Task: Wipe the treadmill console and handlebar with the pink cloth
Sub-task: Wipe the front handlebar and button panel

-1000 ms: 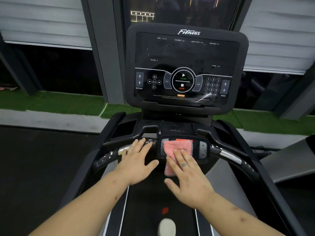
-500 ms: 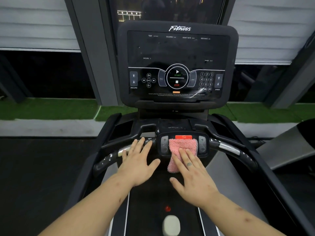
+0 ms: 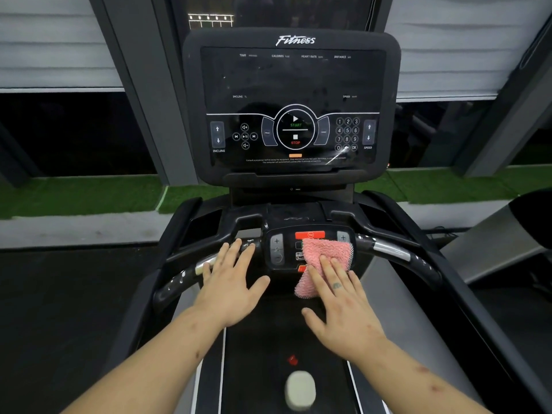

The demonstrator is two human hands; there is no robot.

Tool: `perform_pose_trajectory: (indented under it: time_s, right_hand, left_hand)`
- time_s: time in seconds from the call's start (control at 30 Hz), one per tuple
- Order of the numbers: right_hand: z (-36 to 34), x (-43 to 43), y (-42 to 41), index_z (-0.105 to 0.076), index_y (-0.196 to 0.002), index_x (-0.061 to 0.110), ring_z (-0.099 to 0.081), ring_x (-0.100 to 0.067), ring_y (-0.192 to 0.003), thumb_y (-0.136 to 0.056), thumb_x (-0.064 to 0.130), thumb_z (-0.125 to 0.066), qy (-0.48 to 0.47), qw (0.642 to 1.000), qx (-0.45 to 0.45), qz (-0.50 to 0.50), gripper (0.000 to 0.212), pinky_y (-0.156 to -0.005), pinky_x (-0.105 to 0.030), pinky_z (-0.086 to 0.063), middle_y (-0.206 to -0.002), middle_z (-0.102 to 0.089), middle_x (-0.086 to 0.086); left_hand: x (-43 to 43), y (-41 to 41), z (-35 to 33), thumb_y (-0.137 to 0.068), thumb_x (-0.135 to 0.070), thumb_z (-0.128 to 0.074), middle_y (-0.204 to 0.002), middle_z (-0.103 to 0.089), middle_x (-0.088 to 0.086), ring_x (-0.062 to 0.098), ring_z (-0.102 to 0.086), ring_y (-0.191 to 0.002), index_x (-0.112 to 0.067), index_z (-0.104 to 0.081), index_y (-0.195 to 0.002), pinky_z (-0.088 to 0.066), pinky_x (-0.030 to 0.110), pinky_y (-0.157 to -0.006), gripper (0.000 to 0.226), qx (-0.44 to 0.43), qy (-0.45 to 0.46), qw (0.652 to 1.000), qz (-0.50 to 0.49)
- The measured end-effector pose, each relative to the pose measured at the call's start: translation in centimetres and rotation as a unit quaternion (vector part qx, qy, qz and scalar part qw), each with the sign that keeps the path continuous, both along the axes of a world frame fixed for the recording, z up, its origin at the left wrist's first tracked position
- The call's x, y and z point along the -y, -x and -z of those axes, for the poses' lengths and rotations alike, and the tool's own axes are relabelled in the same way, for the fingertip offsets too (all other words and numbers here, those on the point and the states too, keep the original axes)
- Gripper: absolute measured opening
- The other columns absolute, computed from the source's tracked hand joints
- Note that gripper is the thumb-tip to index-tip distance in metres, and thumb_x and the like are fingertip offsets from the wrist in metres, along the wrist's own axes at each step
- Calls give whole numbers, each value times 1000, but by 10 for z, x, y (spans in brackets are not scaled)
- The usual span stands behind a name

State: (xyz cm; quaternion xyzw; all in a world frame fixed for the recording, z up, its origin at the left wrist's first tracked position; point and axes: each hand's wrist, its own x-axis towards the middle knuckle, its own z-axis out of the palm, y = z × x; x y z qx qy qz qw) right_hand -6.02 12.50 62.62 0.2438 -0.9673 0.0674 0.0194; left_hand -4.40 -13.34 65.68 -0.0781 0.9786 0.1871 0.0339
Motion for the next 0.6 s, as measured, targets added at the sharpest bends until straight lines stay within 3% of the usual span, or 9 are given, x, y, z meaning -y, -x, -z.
perform_pose_trajectory:
  time_s: [0.17,0.4,0.6]
  right_hand:
    - [0,-15,2,24,-157,40,33,-9,-151,-96,69,-24,-16,1000,4,10,83,-128,-49,8,-166,31,10]
    - [7,-20,4,13,-162,35,27,-11,-154,-95,68,-29,13,1000,2,19,86,-129,-48,4,-168,24,9]
    - [4,6,5,-6,-166,28,13,-17,-159,-95,65,-36,31,998,-15,-54,85,-128,-49,-1,-172,6,4]
  left_hand:
    - [1,1,-1,-100,-67,-41,-174,7,-7,15,17,-158,-37,-6,-164,-3,54,-129,79,-5,0,1000,-1]
    - [1,1,-1,-100,-65,-43,-174,5,-8,14,16,-158,-37,-8,-165,-3,54,-129,79,-7,-14,1000,3]
    - [1,2,1,-99,-66,-42,-174,6,-8,14,17,-158,-37,-8,-164,-3,54,-129,79,-3,-11,1000,-1]
